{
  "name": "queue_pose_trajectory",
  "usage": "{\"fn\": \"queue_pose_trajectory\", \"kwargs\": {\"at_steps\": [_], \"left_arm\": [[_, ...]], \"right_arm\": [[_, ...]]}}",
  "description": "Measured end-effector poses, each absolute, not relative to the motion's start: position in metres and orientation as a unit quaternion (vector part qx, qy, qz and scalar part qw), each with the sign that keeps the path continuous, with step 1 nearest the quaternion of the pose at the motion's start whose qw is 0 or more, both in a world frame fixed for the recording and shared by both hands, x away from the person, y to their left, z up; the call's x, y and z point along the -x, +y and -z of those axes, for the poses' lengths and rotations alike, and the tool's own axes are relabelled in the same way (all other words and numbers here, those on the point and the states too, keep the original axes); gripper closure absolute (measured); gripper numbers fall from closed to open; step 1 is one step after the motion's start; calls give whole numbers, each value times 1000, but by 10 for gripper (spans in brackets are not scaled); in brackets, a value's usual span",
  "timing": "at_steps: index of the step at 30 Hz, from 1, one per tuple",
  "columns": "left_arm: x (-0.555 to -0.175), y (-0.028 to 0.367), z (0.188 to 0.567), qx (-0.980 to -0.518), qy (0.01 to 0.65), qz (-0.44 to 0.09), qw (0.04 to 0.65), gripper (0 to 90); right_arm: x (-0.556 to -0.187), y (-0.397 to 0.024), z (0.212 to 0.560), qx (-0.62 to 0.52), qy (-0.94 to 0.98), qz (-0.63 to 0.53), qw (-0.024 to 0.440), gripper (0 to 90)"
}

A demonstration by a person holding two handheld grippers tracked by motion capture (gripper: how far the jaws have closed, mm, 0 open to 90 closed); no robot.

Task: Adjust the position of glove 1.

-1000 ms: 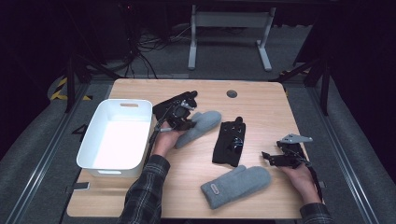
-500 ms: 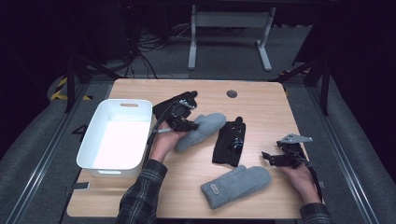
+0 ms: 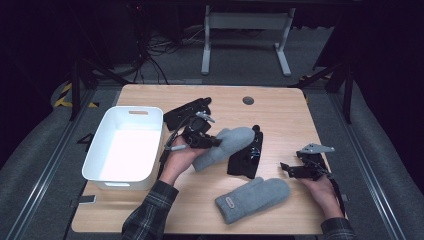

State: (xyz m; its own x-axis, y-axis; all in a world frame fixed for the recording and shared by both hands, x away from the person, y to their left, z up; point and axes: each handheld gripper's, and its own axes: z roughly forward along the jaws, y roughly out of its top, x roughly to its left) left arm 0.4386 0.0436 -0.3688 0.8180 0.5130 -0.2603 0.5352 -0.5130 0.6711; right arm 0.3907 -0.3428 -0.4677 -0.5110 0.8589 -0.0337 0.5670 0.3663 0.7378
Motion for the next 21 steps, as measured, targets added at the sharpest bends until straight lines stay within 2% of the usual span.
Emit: {"fn": "queue_pose_trajectory", "kwargs": {"at_steps": [21], "left_arm": [[-368,-15,372,-884,239,61,397,847]], "right_arm": [[-391,-343,468,-446,799,-343,213,161]]}}
